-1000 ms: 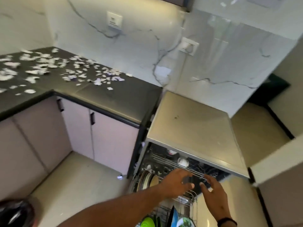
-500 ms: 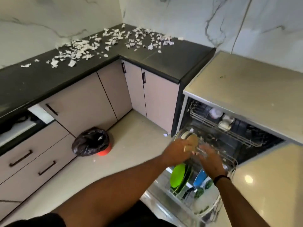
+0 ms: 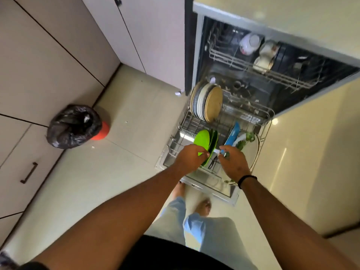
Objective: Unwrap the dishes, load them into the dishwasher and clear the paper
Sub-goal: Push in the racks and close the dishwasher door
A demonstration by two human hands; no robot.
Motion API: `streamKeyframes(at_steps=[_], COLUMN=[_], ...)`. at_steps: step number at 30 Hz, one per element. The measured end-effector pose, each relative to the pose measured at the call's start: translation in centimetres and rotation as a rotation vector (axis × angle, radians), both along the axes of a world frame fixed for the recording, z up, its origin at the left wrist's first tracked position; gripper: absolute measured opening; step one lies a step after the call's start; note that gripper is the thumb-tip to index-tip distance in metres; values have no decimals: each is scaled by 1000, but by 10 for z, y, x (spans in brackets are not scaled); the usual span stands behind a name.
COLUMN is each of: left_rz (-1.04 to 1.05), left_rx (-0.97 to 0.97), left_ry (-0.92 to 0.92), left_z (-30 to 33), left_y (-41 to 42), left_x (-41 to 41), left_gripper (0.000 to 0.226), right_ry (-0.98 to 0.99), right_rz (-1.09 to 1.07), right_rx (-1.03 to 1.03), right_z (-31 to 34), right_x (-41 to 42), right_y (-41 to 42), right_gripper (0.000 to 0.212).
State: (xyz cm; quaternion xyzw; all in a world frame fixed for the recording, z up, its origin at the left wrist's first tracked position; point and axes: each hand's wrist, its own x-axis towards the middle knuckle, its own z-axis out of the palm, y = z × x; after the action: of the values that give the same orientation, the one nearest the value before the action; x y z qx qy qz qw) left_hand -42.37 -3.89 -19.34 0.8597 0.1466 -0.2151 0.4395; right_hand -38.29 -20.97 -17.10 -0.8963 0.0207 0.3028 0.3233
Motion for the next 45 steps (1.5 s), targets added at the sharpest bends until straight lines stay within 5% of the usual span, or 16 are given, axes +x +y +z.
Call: streamKeyframes(at_steps=[6, 8, 10, 12, 15, 20, 27, 32, 45], left_rz=[107, 258, 186, 405, 748, 1052, 1181, 1121, 1019], left_rx=[-4, 14, -18, -43, -53, -440, -449, -440, -444], left_ry=[244, 180, 164, 329, 587, 566, 554, 538, 455], left_z=[-127, -177, -230, -268, -297, -319, -321, -326, -316], left_y=[9, 15, 26, 35, 36, 22, 14, 13, 6], left_x=[-14, -18, -20, -23, -23, -8, 8, 8, 68], left_gripper=[29, 23, 34, 30, 40, 30, 17, 23, 18], right_ry=[229, 318, 352, 332, 149, -55, -45, 40, -39], right_rz=[-112, -146, -127, -112, 50, 357, 549, 704, 691], right_rx=[-39, -54, -74, -84, -213, -431, -413, -304, -383], right_z=[-116, -164, -207, -240, -285, -306, -333, -332, -330], right_x=[-19, -25, -33, -42, -56, -60, -25, -10, 57], right_y=[3, 6, 7, 5, -3, -8, -32, -36, -45], right_gripper=[35, 22, 21, 6, 36, 36, 69, 50, 42])
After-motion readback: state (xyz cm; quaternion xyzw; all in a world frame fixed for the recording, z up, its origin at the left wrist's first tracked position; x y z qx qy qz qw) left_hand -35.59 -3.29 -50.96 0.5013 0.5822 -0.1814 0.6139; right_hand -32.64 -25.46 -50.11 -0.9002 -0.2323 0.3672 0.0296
